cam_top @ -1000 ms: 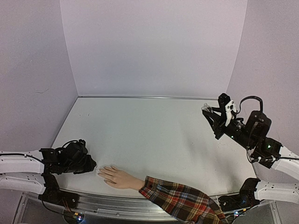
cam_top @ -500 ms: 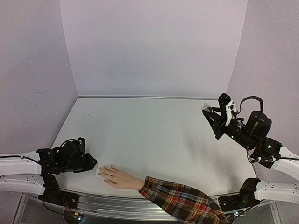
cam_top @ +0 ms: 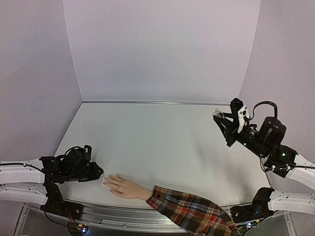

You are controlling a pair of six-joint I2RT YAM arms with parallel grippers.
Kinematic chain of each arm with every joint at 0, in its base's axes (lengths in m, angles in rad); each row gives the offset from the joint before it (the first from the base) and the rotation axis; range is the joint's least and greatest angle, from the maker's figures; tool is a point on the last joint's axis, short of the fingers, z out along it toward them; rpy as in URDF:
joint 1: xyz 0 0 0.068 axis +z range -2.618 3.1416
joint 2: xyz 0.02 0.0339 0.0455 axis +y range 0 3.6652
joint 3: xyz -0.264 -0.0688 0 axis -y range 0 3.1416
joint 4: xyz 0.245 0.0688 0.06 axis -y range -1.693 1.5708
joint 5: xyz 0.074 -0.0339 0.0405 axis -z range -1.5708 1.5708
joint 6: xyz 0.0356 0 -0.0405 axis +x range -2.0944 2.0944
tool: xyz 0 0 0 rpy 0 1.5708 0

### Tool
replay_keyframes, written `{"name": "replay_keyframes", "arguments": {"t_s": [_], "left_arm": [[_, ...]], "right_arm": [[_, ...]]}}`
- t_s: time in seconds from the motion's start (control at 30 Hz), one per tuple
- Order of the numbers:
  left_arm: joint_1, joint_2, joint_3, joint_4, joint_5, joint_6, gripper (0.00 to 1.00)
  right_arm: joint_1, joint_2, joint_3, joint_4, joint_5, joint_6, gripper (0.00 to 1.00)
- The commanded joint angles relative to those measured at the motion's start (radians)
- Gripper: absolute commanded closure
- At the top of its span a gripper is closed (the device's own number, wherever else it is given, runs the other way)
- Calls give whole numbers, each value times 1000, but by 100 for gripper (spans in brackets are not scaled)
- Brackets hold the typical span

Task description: Paint the nails

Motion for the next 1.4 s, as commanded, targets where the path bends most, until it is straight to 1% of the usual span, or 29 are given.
{"name": "replay_keyframes", "arguments": {"t_s": [0.0,1.37], "left_arm": [[-4,10,18,35,-5,18,100],[-5,62,33,11,-53,-10,100]], "right_arm": [[-3,-1,4,51,-5,13,100],[-3,9,16,52,-35,14,100]]}}
